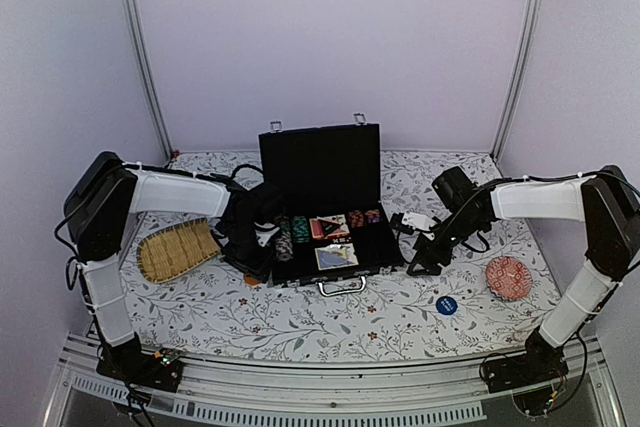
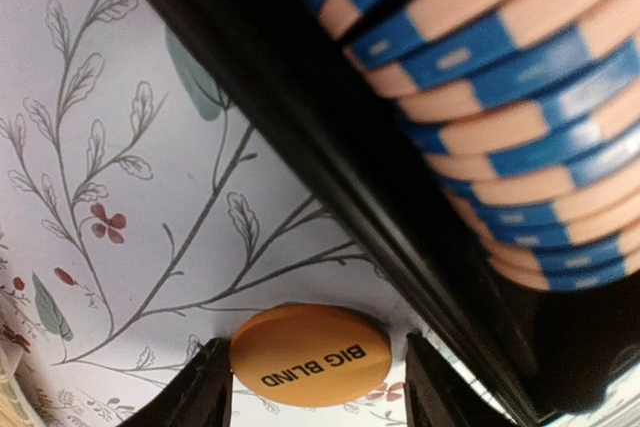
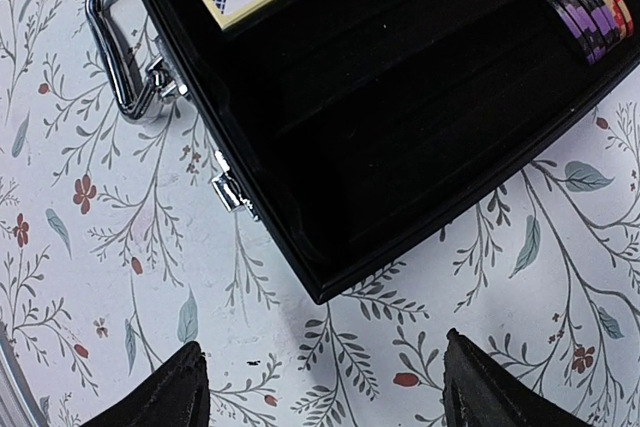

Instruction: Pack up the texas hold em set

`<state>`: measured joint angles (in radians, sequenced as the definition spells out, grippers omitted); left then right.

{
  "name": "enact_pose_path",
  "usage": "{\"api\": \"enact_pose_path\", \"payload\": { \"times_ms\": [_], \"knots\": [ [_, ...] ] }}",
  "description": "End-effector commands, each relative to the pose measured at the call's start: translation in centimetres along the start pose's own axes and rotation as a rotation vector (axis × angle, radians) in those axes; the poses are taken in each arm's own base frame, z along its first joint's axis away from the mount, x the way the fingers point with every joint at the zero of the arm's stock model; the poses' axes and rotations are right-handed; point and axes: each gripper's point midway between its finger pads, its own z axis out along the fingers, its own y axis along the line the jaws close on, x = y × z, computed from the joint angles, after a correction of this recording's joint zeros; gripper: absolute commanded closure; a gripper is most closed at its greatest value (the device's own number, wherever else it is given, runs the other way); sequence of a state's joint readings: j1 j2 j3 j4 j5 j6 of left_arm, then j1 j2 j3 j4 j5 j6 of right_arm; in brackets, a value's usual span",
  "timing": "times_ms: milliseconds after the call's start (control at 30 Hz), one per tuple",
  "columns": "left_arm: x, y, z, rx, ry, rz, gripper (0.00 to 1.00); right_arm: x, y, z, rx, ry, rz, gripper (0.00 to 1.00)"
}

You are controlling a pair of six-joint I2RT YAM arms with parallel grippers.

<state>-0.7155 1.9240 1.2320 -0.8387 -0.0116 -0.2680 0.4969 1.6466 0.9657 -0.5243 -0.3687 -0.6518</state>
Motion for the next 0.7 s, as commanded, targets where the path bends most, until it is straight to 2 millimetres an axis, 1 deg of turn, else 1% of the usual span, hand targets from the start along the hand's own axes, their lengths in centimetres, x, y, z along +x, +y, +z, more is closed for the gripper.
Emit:
{"api": "enact_pose_path", "payload": {
  "times_ms": [0, 100, 167, 333, 433, 500, 600, 667],
  "knots": [
    [4.1, -0.1, 3.4, -0.023, 0.152, 0.001, 0.42, -0.5, -0.1, 0.0, -0.012, -0.001, -0.006, 0.19],
    [4.4, 0.4, 3.5, -0.051, 0.163, -0.002, 0.41, -0.4, -0.1, 0.1, -0.015, 0.001, -0.003, 0.19],
    [4.6, 0.5, 3.7, -0.060, 0.171, 0.000, 0.42, -0.4, -0.1, 0.1, -0.015, 0.001, -0.003, 0.19],
    [5.0, 0.9, 3.9, -0.084, 0.186, 0.004, 0.51, -0.4, -0.1, 0.1, -0.017, 0.003, -0.002, 0.19],
    [4.8, 1.0, 3.4, -0.091, 0.169, 0.001, 0.56, -0.4, 0.0, 0.1, -0.018, 0.003, -0.001, 0.19],
    [4.3, 1.1, 2.3, -0.091, 0.136, -0.005, 0.58, -0.4, 0.0, 0.1, -0.020, 0.003, 0.000, 0.19],
    [2.5, 1.2, -1.2, -0.099, 0.033, -0.023, 0.59, -0.3, 0.0, 0.2, -0.023, 0.004, 0.002, 0.19],
    [1.0, 0.9, -3.8, -0.083, -0.045, -0.038, 0.60, -0.4, 0.0, 0.2, -0.023, 0.003, 0.001, 0.19]
  ]
}}
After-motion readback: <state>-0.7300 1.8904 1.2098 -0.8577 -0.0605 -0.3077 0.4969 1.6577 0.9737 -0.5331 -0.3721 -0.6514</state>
